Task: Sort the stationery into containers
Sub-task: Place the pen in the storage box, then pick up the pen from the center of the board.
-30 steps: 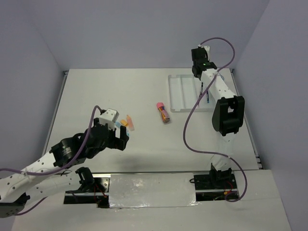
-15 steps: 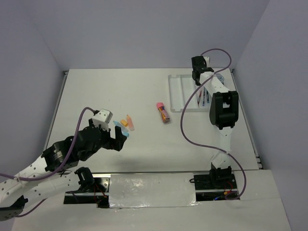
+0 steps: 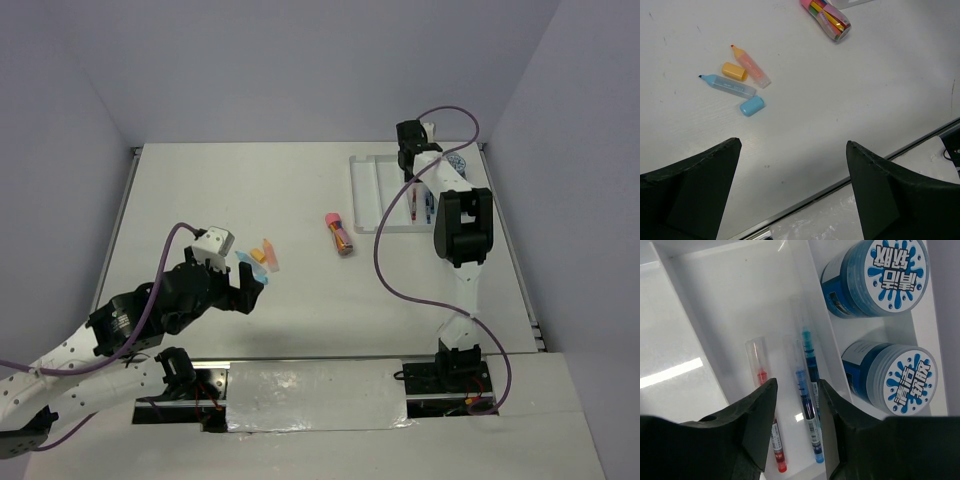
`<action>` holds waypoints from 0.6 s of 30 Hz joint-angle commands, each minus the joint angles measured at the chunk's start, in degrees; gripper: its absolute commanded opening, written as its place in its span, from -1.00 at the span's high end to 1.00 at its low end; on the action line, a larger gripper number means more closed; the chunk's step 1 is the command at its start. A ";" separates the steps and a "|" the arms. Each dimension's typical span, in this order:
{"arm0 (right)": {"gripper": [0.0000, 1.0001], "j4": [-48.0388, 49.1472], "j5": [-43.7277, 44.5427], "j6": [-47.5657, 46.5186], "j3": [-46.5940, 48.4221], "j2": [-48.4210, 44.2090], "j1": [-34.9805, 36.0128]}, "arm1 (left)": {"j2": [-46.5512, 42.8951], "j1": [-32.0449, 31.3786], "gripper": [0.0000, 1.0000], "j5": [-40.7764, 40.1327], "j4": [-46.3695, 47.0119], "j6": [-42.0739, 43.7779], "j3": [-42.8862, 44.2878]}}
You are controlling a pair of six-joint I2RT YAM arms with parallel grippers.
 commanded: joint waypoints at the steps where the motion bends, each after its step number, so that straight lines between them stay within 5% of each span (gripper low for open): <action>1: 0.06 0.90 0.05 1.67 -0.49 -1.56 -0.28 | -0.52 0.02 -0.99 0.09 1.18 0.63 -0.21; 8: 0.04 -2.17 -8.56 2.55 0.13 -13.33 1.21 | -0.34 0.02 -0.99 -2.80 -0.04 -0.85 0.14; 16: -0.25 0.71 -22.79 1.22 -18.64 -35.56 16.55 | 3.16 1.95 -0.99 -16.51 -8.39 -11.73 2.78; 17: -0.83 1.15 -23.76 1.84 -20.60 -36.80 18.51 | 3.61 3.08 -0.99 -17.30 -9.00 -12.54 2.96; 18: -0.99 1.59 -24.38 2.98 -22.62 -38.81 20.44 | 4.05 3.96 -0.99 -17.31 -9.27 -13.24 2.96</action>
